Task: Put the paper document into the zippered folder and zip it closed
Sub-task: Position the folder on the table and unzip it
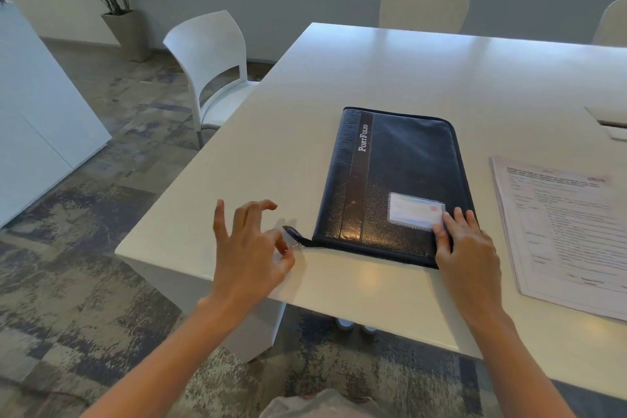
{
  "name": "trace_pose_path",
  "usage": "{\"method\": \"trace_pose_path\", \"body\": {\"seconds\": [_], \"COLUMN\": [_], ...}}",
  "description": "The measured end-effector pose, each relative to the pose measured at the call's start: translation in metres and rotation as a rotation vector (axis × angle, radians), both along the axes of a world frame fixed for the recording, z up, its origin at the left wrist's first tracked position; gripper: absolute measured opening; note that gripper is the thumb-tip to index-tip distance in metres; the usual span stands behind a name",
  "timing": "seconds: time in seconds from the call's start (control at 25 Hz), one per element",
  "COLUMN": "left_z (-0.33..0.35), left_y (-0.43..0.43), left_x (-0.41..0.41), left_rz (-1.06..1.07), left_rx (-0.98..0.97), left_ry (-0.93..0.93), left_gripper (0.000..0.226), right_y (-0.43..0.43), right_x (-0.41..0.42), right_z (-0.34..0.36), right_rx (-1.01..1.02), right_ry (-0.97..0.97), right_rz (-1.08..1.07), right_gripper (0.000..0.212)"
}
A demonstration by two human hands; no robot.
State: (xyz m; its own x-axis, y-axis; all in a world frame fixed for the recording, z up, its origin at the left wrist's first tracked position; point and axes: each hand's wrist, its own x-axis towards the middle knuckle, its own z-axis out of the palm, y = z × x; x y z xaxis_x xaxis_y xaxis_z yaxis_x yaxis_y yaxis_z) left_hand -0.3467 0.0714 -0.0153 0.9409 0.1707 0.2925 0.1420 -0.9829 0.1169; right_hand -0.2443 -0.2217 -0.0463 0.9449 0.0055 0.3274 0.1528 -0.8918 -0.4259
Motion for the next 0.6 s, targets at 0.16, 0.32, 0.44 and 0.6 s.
{"method": "trace_pose_path", "body": {"seconds": [0.16, 0.32, 0.44, 0.6], "left_z": [0.006, 0.018, 0.024, 0.025], "left_y": [0.013, 0.016, 0.003, -0.017], "left_x": [0.015, 0.044, 0.076, 0.112], "left_rz": [-0.023, -0.102, -0.213, -0.312], "left_rx": [-0.086, -0.119, -0.157, -0.2], "left_ry": [0.051, -0.027, -0.005, 0.11], "left_gripper": [0.027, 0.056, 0.053, 0.052], "right_y": [-0.002, -0.021, -0.024, -0.022], "right_x": [-0.003, 0.011, 0.02, 0.028], "right_z": [0.006, 0.025, 0.04, 0.051], "right_rx": [0.084, 0.154, 0.241, 0.385], "right_ry": [0.023, 0.106, 0.184, 0.25], "right_rz": [-0.005, -0.088, -0.104, -0.15], "right_gripper": [0.044, 0.053, 0.05, 0.048]}}
